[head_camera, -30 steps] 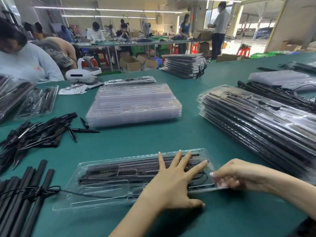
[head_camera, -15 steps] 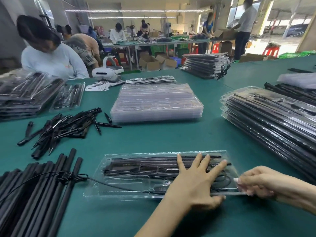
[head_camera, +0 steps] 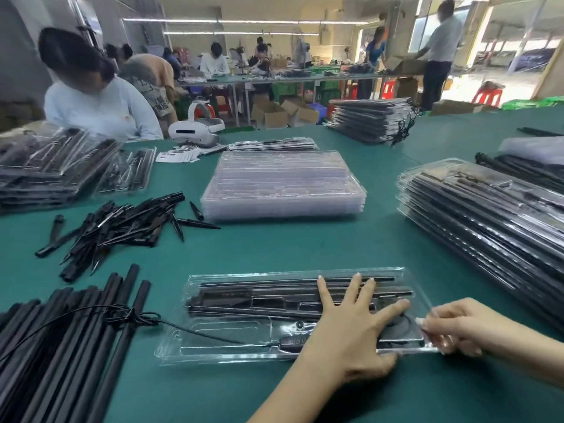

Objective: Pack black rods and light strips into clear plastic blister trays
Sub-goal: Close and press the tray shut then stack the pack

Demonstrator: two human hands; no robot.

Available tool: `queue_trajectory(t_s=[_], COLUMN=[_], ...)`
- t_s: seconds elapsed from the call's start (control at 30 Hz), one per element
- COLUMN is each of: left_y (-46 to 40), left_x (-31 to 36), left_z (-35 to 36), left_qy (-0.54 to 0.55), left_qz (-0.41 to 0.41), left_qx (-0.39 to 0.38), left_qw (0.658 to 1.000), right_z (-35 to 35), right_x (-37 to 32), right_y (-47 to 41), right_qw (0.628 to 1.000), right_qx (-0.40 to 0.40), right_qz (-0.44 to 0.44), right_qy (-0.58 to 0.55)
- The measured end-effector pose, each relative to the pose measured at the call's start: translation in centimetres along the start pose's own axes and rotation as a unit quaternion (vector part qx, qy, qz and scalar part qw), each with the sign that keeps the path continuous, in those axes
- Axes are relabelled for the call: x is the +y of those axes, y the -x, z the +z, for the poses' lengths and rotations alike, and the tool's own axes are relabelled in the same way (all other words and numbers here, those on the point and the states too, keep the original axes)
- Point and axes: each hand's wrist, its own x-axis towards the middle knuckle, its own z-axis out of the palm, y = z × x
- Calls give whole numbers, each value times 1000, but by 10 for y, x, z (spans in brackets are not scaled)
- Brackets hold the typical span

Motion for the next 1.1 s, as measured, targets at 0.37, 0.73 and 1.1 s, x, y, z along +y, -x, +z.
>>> queue_trajectory(t_s=[0.37, 0.73, 1.1], left_y=[121, 177, 198], left_x=[-128, -171, -148], left_z=[-68, -59, -52], left_qy=[108, 17, 103], left_qz=[-278, -382, -353], left_qx=[175, 64, 63], left_qw=[938, 922, 928], right_z=[-6, 17, 31], right_x=[1, 1, -23], right_y=[-10, -50, -35], right_qw=[987, 881, 888], right_qx=[109, 87, -13], right_qz=[-69, 12, 44], right_qy=[95, -465, -457])
